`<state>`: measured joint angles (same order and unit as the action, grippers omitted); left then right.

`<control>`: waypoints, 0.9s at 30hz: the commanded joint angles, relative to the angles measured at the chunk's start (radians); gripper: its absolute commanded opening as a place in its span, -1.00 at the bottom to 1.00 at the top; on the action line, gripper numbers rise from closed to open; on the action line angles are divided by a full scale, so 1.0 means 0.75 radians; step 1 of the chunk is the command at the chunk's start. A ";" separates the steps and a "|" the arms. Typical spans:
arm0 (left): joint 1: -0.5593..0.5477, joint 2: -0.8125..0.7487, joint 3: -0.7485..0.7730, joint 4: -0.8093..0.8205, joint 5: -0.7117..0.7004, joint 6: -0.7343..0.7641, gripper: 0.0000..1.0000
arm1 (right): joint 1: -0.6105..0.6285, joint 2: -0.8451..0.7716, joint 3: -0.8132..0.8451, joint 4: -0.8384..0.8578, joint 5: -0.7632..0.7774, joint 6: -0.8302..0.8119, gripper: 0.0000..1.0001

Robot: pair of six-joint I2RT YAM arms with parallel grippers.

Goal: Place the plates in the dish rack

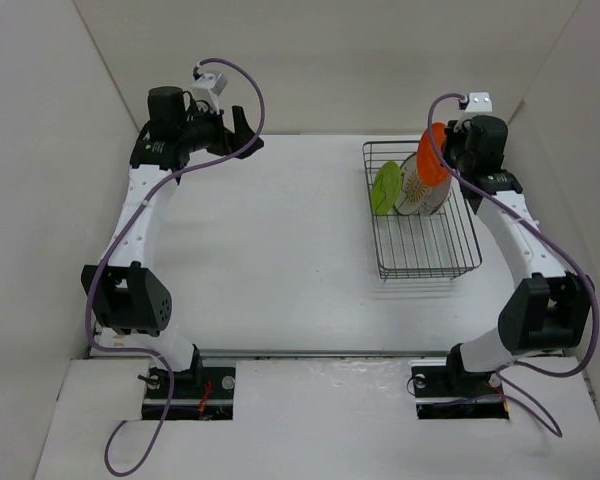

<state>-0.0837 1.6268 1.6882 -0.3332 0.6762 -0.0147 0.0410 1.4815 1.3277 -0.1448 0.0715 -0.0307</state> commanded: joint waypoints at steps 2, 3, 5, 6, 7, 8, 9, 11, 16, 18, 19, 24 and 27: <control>-0.003 -0.050 -0.019 0.037 0.015 0.036 1.00 | 0.015 0.056 0.087 0.115 0.029 -0.029 -1.00; -0.003 -0.062 -0.020 0.037 0.015 0.036 1.00 | 0.027 0.068 0.087 0.115 0.029 -0.029 -1.00; -0.003 -0.062 -0.020 0.037 0.015 0.048 1.00 | 0.039 0.082 0.087 0.115 0.029 -0.029 -1.00; -0.003 -0.075 -0.032 0.037 0.015 0.048 1.00 | 0.039 0.098 0.087 0.115 0.029 -0.029 -1.00; -0.003 -0.075 -0.032 0.051 0.015 0.048 1.00 | 0.039 0.117 0.087 0.115 0.029 -0.029 -1.00; -0.003 -0.075 -0.044 0.052 0.015 0.048 1.00 | 0.058 0.117 0.087 0.115 0.029 -0.029 -1.00; -0.003 -0.075 -0.044 0.052 0.015 0.048 1.00 | 0.074 0.131 0.087 0.115 0.042 -0.029 -1.00; -0.003 -0.075 -0.044 0.052 0.015 0.048 1.00 | 0.086 0.146 0.099 0.115 0.042 -0.029 -1.00; -0.003 -0.075 -0.044 0.052 0.015 0.048 1.00 | 0.117 0.189 0.126 0.115 0.097 -0.029 -1.00; -0.003 -0.075 -0.044 0.052 0.015 0.048 1.00 | 0.117 0.203 0.126 0.115 0.109 -0.029 -1.00; -0.003 -0.075 -0.044 0.052 0.015 0.048 1.00 | 0.131 0.219 0.138 0.115 0.138 -0.029 -1.00; -0.003 -0.075 -0.056 0.052 0.015 0.048 1.00 | 0.144 0.219 0.126 0.115 0.166 -0.055 -1.00; -0.003 -0.075 -0.069 0.064 0.027 0.048 1.00 | 0.144 0.219 0.099 0.115 0.179 -0.055 -1.00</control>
<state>-0.0837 1.6207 1.6478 -0.3260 0.6777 0.0040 0.1394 1.6470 1.3739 -0.1268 0.1749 -0.0601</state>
